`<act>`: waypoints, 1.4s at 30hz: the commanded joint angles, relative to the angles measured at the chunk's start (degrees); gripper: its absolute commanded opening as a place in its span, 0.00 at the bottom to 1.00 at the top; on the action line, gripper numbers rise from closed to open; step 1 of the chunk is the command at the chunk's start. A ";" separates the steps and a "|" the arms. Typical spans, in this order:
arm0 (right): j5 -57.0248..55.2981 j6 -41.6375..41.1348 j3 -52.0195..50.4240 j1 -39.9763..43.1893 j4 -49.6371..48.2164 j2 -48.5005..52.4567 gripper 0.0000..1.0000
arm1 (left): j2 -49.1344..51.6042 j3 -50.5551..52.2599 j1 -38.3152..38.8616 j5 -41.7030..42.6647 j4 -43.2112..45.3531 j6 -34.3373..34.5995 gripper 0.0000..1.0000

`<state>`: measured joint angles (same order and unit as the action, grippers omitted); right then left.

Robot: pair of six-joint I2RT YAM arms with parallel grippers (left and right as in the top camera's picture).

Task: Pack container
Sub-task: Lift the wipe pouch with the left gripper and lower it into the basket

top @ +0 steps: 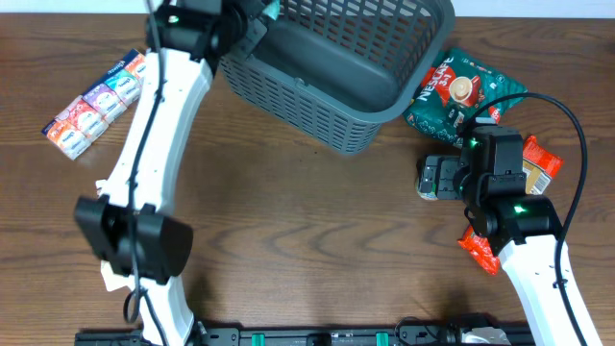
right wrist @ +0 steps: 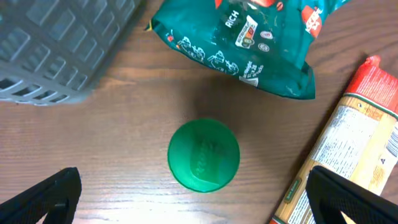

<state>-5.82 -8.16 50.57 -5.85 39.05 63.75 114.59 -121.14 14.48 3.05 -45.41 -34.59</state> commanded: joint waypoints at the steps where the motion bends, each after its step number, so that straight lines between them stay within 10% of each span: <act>1: 0.28 -0.81 0.76 -0.20 0.61 0.11 0.99 | 0.04 -0.28 -0.02 1.01 1.36 -1.60 0.06; 13: 0.28 -0.83 0.76 -0.20 1.01 0.11 0.99 | 1.16 -0.26 -0.04 0.94 1.62 -1.62 0.08; 18: 0.26 -0.81 0.76 -0.20 1.01 0.11 0.99 | 1.14 -0.28 -0.04 0.94 1.62 -1.62 0.97; 42: 0.28 -1.07 0.76 -0.20 1.03 0.11 0.99 | 1.03 -0.28 -0.04 -8.31 -8.02 -1.60 0.94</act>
<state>-5.80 -8.38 50.57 -5.85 39.90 63.75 116.11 -121.23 14.46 -2.79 -52.10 -35.86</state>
